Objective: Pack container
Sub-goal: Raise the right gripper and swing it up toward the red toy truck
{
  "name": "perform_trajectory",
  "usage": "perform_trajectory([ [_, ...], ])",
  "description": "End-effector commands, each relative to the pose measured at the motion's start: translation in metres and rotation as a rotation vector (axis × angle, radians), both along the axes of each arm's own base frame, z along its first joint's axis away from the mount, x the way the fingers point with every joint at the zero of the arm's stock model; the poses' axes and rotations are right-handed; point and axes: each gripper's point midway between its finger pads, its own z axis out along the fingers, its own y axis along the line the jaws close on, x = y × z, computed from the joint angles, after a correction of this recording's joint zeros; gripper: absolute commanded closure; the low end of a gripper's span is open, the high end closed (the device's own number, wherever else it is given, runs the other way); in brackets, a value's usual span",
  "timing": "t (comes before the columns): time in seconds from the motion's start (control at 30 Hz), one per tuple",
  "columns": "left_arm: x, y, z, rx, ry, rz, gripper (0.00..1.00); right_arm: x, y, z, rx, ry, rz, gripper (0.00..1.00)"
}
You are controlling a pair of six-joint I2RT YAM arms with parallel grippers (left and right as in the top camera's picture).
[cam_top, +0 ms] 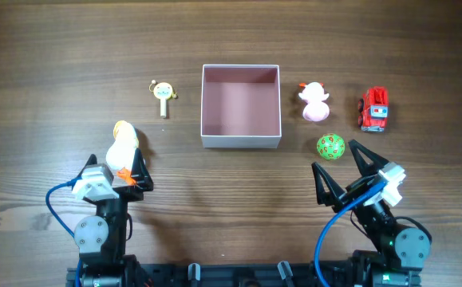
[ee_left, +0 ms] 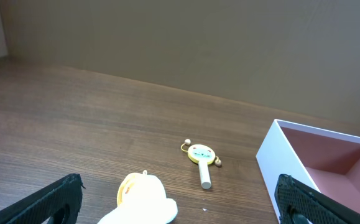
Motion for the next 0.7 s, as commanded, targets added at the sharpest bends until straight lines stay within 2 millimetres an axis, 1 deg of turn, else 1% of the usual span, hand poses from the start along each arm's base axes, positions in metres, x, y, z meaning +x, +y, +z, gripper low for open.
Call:
perform_trajectory([
  [0.0,0.0,0.0,-0.001,0.021,-0.002,0.003,0.0,-0.008,0.008,0.01,0.024,-0.012,0.059,0.0],
  [0.27,0.0,0.0,-0.001,0.021,-0.002,0.003,0.0,-0.016,0.007,0.043,0.013,-0.087,0.048,0.0],
  [0.43,0.0,0.0,-0.001,0.021,-0.002,0.003,0.0,-0.017,0.009,0.06,-0.005,-0.103,0.052,0.0],
  [0.57,0.0,0.0,-0.001,0.021,-0.002,0.003,0.0,-0.012,0.01,0.087,-0.047,-0.115,0.055,0.0],
  [0.67,0.0,0.0,-0.001,0.021,-0.002,0.003,0.0,-0.001,0.012,0.114,-0.095,-0.123,0.065,0.0],
])
